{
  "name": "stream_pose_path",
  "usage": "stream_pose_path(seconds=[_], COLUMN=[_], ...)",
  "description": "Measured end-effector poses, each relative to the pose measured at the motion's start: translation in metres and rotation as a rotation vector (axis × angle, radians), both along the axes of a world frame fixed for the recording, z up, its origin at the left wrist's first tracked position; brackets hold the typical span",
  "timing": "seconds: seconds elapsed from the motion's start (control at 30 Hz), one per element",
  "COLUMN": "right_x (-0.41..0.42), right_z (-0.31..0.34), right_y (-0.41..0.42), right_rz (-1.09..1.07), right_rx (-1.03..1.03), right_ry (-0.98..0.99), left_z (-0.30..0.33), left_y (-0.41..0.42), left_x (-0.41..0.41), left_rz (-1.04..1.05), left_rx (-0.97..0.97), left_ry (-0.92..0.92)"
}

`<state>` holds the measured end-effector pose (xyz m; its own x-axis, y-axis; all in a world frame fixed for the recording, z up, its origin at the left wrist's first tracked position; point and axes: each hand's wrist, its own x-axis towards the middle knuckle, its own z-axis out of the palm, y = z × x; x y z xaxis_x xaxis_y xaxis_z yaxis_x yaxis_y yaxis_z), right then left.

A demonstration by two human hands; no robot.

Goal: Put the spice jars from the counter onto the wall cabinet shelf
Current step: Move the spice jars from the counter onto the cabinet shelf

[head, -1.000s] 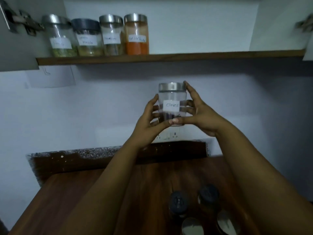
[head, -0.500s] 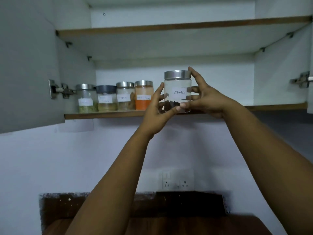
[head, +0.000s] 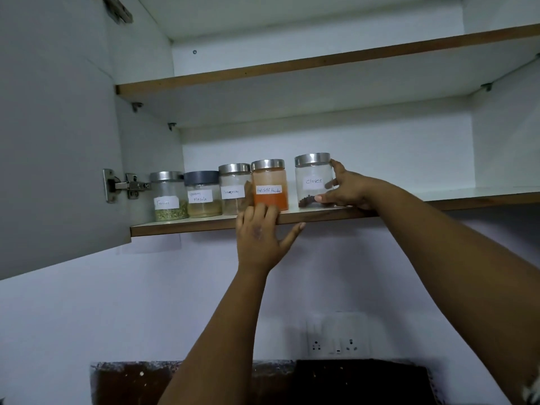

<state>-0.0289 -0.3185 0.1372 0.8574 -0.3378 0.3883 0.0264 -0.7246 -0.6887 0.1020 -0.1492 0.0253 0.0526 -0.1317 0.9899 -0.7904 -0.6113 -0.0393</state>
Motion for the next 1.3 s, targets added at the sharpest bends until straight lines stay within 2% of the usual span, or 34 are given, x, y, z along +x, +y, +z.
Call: stream_pose_path(seconds=[0.23, 0.53, 0.9, 1.07, 1.3], right_x=[0.024, 0.029, 0.040, 0.040, 0.037], right_z=[0.000, -0.003, -0.001, -0.002, 0.004], right_y=[0.001, -0.009, -0.019, -0.021, -0.008], right_rz=[-0.019, -0.015, -0.043, -0.067, -0.169], right_rx=[0.004, 0.035, 0.081, 0.037, -0.186], right_ry=[0.045, 0.031, 0.136, 0.135, 0.257], left_z=[-0.002, -0.002, -0.002, -0.002, -0.003], left_y=[-0.004, -0.010, -0.010, -0.009, -0.006], left_x=[0.006, 0.007, 0.006, 0.005, 0.003], left_rz=[0.023, -0.008, -0.005, 0.002, 0.001], left_rx=[-0.007, -0.070, -0.065, -0.058, -0.029], left_ry=[-0.074, -0.099, -0.101, -0.095, -0.076])
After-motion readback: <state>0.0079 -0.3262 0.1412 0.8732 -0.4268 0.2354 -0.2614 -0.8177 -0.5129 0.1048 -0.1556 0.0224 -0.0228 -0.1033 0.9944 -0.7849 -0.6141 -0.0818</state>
